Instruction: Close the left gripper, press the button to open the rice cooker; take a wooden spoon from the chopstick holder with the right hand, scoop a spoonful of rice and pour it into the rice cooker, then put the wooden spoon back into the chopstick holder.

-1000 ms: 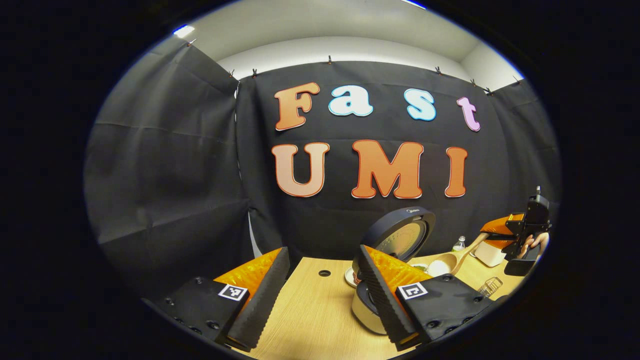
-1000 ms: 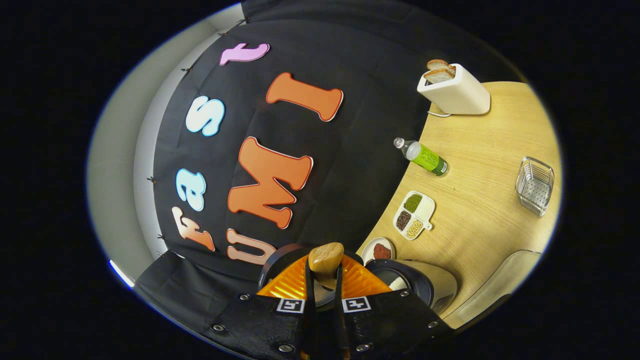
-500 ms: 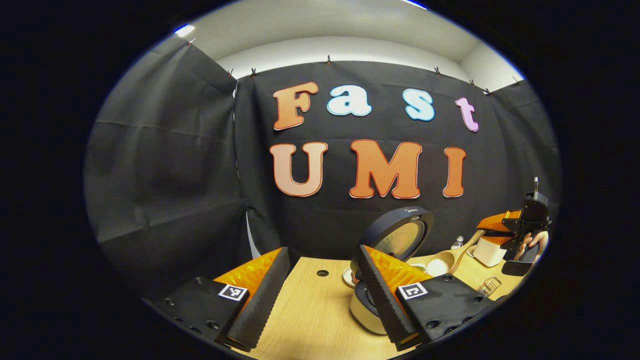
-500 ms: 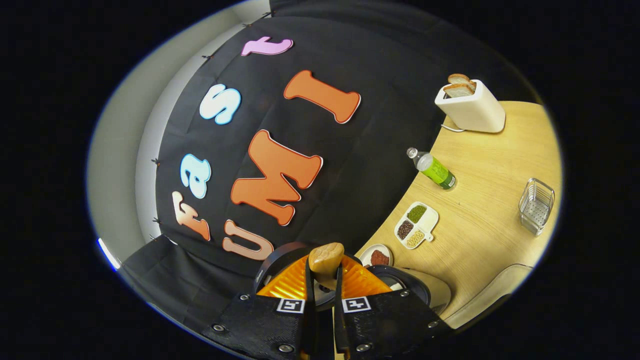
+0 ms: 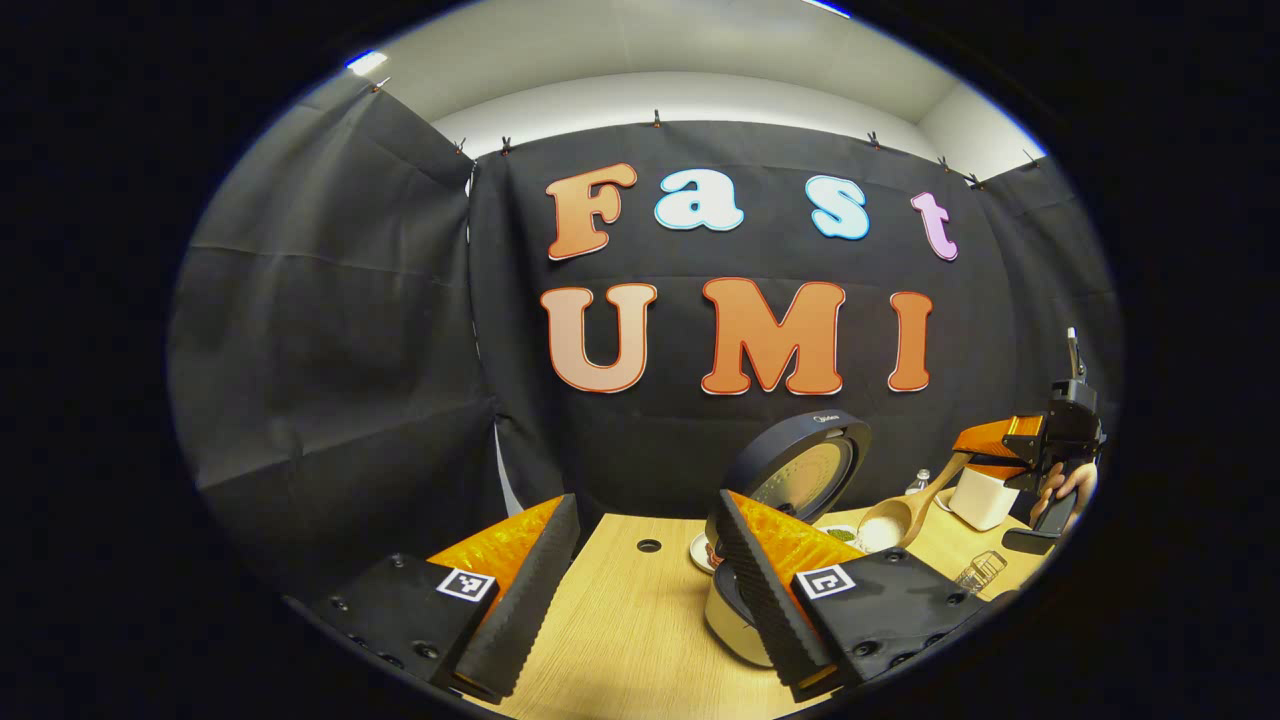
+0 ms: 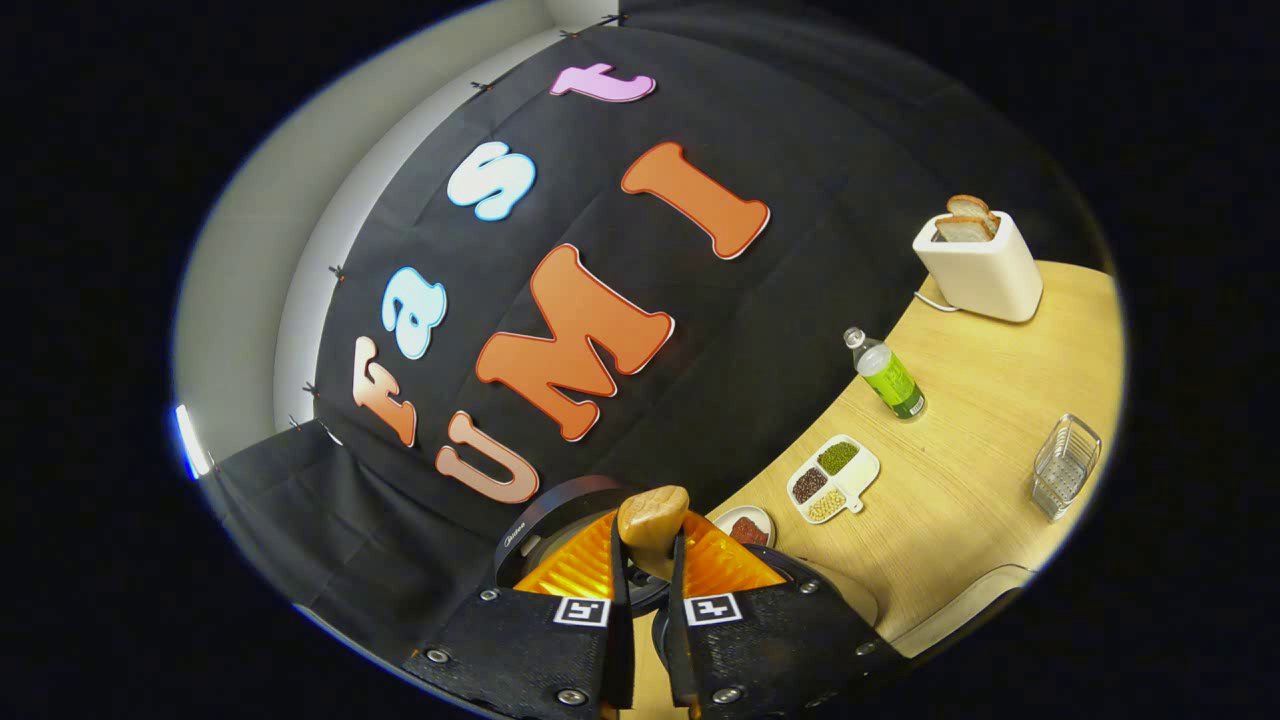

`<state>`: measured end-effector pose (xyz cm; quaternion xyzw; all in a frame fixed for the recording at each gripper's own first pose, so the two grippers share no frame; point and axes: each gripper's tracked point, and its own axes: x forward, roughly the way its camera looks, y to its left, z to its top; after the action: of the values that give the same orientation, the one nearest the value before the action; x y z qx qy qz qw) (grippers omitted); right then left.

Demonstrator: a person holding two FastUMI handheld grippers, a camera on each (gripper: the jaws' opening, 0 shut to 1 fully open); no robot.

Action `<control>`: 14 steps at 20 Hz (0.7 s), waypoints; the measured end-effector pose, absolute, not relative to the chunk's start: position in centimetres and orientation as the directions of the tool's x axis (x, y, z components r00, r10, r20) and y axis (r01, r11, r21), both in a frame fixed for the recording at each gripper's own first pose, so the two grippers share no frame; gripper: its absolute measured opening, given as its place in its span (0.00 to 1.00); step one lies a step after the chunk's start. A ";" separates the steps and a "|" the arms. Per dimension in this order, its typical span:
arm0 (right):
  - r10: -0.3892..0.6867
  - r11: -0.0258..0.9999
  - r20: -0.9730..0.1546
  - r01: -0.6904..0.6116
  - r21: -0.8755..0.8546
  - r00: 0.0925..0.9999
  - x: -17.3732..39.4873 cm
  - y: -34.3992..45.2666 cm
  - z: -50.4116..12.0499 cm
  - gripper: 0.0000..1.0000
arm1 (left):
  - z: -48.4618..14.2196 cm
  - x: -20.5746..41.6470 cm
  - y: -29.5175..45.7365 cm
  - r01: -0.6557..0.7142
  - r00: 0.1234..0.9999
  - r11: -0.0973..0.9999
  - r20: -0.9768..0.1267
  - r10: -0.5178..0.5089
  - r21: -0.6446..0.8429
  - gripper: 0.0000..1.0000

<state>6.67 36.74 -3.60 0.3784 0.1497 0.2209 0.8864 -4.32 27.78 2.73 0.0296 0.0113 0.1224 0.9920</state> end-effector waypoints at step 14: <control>0.516 0.690 -0.079 -0.359 0.628 0.853 6.2 38.6 -2.8 0.13 | 2.4 -4.3 28.4 -0.254 0.967 0.966 -0.021 0.255 0.057 0.91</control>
<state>6.18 38.63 -2.78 0.3119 0.1258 0.2403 0.9106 -4.30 28.38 2.39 0.0268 0.0139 0.1283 0.9913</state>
